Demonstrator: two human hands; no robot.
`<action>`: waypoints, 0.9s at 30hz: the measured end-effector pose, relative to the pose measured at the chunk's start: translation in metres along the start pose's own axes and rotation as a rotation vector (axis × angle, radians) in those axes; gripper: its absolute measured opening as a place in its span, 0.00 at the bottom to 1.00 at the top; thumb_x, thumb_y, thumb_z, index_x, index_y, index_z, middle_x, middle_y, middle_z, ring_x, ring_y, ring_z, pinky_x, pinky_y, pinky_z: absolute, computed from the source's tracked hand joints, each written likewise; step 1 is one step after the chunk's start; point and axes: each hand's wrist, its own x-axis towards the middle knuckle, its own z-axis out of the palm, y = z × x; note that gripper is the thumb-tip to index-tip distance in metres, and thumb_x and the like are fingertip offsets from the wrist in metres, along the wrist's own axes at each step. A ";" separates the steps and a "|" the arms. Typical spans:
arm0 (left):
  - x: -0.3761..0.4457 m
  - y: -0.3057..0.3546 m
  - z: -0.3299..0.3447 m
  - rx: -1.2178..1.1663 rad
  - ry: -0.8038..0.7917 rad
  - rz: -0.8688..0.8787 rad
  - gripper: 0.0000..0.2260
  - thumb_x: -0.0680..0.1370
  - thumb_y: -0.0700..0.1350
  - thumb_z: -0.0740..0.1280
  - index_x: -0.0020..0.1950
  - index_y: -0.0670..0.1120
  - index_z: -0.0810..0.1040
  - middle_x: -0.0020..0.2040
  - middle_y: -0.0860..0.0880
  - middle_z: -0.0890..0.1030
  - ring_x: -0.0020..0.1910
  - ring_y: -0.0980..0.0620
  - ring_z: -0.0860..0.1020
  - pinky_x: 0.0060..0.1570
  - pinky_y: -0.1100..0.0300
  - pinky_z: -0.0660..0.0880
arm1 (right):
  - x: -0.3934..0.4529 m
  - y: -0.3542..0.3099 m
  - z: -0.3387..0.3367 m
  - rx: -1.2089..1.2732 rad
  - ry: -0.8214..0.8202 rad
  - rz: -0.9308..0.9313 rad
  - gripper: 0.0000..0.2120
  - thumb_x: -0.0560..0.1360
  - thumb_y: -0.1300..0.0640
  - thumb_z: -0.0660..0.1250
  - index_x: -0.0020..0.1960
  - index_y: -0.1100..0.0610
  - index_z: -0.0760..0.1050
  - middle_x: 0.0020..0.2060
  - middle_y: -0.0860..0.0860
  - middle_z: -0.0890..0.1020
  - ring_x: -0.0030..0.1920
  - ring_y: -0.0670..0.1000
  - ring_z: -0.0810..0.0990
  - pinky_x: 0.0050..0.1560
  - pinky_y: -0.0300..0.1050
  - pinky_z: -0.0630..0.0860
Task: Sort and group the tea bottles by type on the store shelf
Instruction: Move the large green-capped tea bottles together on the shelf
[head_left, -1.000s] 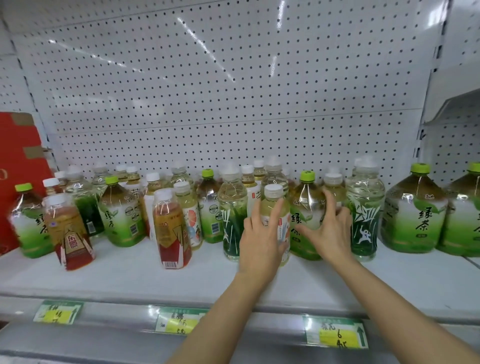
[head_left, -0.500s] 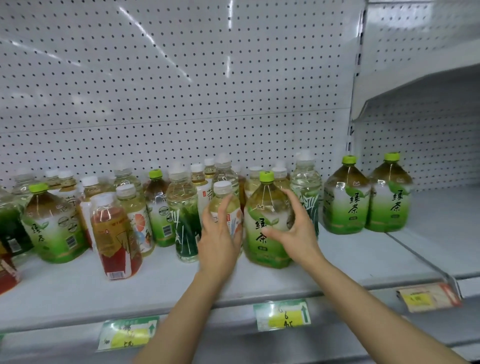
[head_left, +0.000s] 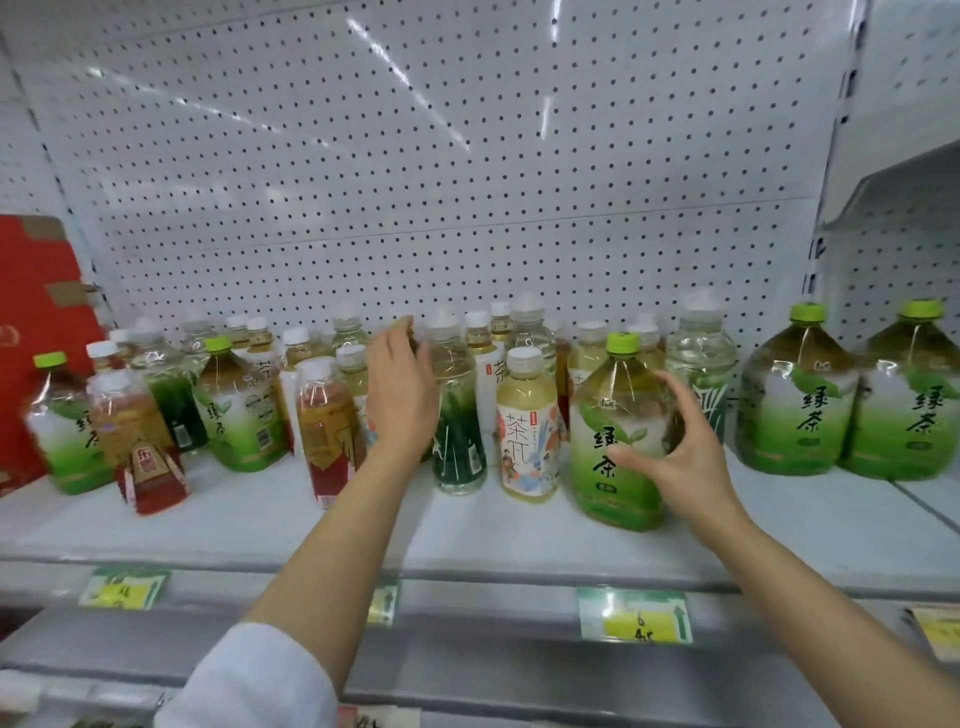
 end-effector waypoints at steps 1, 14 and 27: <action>0.019 -0.005 0.001 0.040 -0.057 -0.082 0.19 0.84 0.44 0.59 0.75 0.42 0.66 0.70 0.44 0.72 0.69 0.45 0.70 0.67 0.50 0.70 | -0.001 -0.001 0.001 0.014 0.006 0.002 0.46 0.63 0.62 0.81 0.74 0.42 0.64 0.72 0.43 0.67 0.71 0.46 0.64 0.71 0.54 0.64; 0.110 -0.039 0.039 0.214 -0.392 -0.307 0.15 0.82 0.43 0.65 0.36 0.41 0.70 0.38 0.42 0.77 0.41 0.43 0.77 0.35 0.54 0.72 | -0.018 -0.009 -0.001 0.151 0.080 0.025 0.38 0.61 0.52 0.81 0.67 0.33 0.70 0.68 0.41 0.74 0.69 0.47 0.71 0.68 0.61 0.71; 0.153 0.019 -0.033 -0.374 0.100 -0.068 0.14 0.83 0.50 0.60 0.63 0.42 0.75 0.53 0.50 0.76 0.50 0.51 0.73 0.46 0.61 0.68 | -0.028 -0.007 -0.012 0.378 0.059 0.001 0.36 0.62 0.60 0.76 0.67 0.41 0.73 0.61 0.49 0.81 0.57 0.52 0.82 0.45 0.46 0.83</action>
